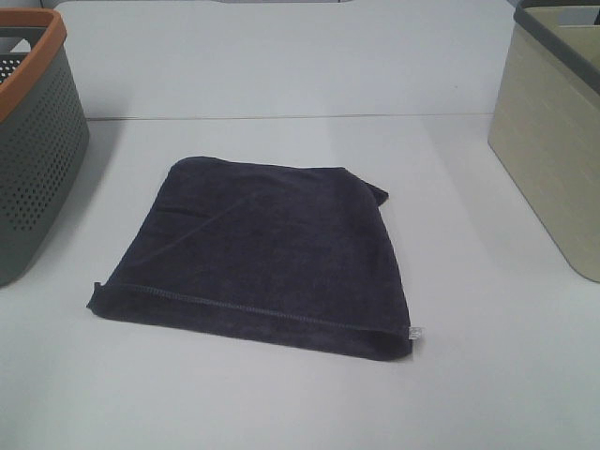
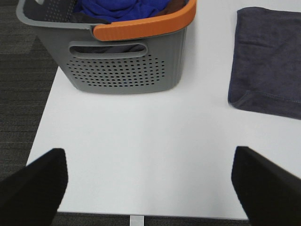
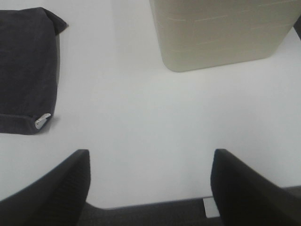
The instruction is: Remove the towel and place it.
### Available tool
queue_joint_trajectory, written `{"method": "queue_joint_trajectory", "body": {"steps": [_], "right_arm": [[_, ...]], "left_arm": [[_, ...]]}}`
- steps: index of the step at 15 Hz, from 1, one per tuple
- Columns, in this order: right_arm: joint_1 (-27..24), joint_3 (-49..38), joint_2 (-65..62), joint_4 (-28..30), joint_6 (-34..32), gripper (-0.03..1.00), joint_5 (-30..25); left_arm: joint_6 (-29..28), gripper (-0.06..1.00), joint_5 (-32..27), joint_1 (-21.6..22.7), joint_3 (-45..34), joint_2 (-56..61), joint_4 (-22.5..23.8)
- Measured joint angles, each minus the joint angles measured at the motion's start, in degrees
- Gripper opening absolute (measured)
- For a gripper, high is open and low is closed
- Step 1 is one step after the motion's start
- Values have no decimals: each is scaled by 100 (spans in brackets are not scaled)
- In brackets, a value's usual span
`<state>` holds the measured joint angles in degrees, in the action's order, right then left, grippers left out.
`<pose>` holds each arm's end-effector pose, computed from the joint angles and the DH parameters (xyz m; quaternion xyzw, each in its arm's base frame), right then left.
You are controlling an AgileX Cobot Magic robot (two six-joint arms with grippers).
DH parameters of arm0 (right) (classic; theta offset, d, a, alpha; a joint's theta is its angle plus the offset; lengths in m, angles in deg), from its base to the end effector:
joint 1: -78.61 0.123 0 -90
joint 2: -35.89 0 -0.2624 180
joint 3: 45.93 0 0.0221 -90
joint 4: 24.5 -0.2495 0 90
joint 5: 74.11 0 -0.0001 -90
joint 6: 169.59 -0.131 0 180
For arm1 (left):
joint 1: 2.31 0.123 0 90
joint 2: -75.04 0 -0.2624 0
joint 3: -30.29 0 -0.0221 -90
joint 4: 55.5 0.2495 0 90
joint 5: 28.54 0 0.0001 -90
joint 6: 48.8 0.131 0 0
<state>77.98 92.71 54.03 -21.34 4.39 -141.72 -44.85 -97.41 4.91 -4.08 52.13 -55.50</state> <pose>0.0586 -0.0073 0.2714 0.0539 0.8934 -0.0065 0.4460 0.0615 0.0078 0.3012 -0.0254 0.8912 0.0441 0.4507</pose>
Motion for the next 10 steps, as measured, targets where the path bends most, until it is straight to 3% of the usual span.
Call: {"method": "queue_joint_trajectory", "body": {"steps": [6, 8, 10], "right_arm": [[0, -407, -985, -126, 281, 67, 120], [0, -424, -985, -126, 384, 64, 195], [0, -424, -985, -126, 401, 63, 212]], "left_arm": [[309, 89, 126, -166, -837, 1427, -183], [453, 89, 435, -178, -1157, 1473, -699], [527, 89, 728, -315, -1306, 1473, -934]]}}
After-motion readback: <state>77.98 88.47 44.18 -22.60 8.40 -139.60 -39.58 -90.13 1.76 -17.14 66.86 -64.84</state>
